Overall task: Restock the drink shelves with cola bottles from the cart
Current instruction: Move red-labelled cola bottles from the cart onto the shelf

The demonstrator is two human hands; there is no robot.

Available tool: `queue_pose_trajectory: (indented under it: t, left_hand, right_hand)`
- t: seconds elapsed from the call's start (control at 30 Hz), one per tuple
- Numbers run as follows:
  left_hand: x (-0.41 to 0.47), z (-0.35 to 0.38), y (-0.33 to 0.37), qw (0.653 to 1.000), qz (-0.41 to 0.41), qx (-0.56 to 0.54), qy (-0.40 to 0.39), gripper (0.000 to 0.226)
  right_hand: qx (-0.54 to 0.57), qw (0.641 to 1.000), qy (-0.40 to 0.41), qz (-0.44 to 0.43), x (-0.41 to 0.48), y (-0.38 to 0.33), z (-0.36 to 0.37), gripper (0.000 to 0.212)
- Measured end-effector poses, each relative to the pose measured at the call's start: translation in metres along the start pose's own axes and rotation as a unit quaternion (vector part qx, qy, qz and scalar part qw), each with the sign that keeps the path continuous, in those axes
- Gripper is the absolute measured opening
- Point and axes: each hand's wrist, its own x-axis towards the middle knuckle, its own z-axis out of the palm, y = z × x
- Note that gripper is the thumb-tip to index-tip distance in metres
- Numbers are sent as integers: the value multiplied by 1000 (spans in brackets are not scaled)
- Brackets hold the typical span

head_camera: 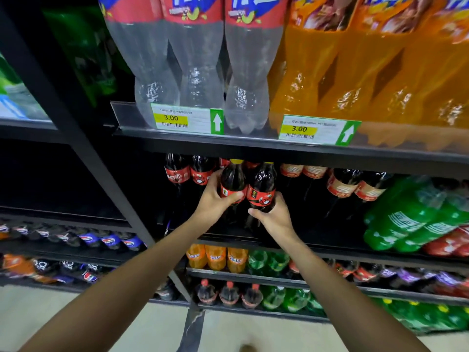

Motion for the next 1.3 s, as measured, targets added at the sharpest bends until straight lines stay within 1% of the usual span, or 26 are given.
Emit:
queue_pose_trajectory:
  t: [0.1,0.27,0.4,0.47,0.53,0.6,0.67,0.73,0.8,0.83,0.93,1.1,1.3]
  left_hand:
    - [0,-4,0,1000,5,17,-8,64]
    - [-3,-9,5,998,0,51,-37,77]
    - [-10,-7,6,999,14,51,-12,75]
    - [-18,-3,0,999,10,34,4,73]
    - [-27,3,-12,999,-16,25,28,69]
    - [-33,12,-25,996,-57,58,42,69]
    - [-34,22,-34,988,-102,105,40,71]
    - [-32,30,-40,981,-126,142,45,70]
    - [-28,35,-42,974,-131,172,67,61]
    - [-26,36,-43,971,-131,185,79,56]
    - [-21,37,-46,965,-135,197,109,47]
    - [-12,43,-48,962,-160,153,162,42]
    - [-8,46,-54,961,-153,143,183,41]
  right_hand:
    - [-9,1000,5,-9,0,2,3,56]
    - [-12,1000,12,-18,-4,4,11,64]
    - [-12,1000,16,-18,-8,5,13,70]
    - [-15,1000,15,-19,-10,6,14,73]
    - [-18,1000,4,-17,-11,8,14,76]
    - [-29,999,-18,-7,-13,14,13,79]
    - [-45,998,-44,9,-14,22,12,73]
    - [-71,996,-47,16,-13,30,13,59]
    - [-97,995,-30,18,-11,33,15,48]
    - [-101,994,-22,17,-9,34,16,46]
    - [-95,995,-12,13,-2,33,20,50]
    - [-85,996,-6,16,11,32,29,56]
    - [-69,997,1,19,26,36,32,54]
